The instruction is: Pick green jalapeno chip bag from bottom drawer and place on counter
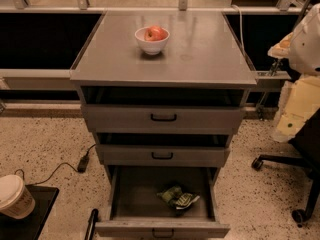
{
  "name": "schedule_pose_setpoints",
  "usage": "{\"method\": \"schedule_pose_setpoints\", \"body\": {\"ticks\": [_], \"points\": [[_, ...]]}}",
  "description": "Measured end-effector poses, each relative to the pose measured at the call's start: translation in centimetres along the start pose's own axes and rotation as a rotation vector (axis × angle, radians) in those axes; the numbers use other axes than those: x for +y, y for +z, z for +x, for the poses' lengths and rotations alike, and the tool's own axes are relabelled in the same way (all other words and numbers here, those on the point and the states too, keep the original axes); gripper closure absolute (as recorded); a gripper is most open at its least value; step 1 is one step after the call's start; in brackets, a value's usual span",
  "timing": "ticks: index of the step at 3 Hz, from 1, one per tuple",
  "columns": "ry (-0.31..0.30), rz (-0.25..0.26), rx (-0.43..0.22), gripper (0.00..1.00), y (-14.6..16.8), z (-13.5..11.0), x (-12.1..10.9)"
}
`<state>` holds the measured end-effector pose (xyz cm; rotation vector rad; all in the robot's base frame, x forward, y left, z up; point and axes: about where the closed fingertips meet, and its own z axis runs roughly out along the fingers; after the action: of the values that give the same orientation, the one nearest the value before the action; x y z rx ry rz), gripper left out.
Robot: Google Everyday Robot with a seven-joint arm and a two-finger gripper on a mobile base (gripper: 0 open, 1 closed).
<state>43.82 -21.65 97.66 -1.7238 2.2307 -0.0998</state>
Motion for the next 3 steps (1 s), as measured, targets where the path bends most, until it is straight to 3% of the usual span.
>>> {"method": "schedule_pose_setpoints", "body": {"ticks": [2,3], "points": [[-0.004,-0.017,-0.032,0.00,0.8,0.0,0.6],[0.002,-0.106,-0.139,0.00,6.5,1.1,2.7]]}}
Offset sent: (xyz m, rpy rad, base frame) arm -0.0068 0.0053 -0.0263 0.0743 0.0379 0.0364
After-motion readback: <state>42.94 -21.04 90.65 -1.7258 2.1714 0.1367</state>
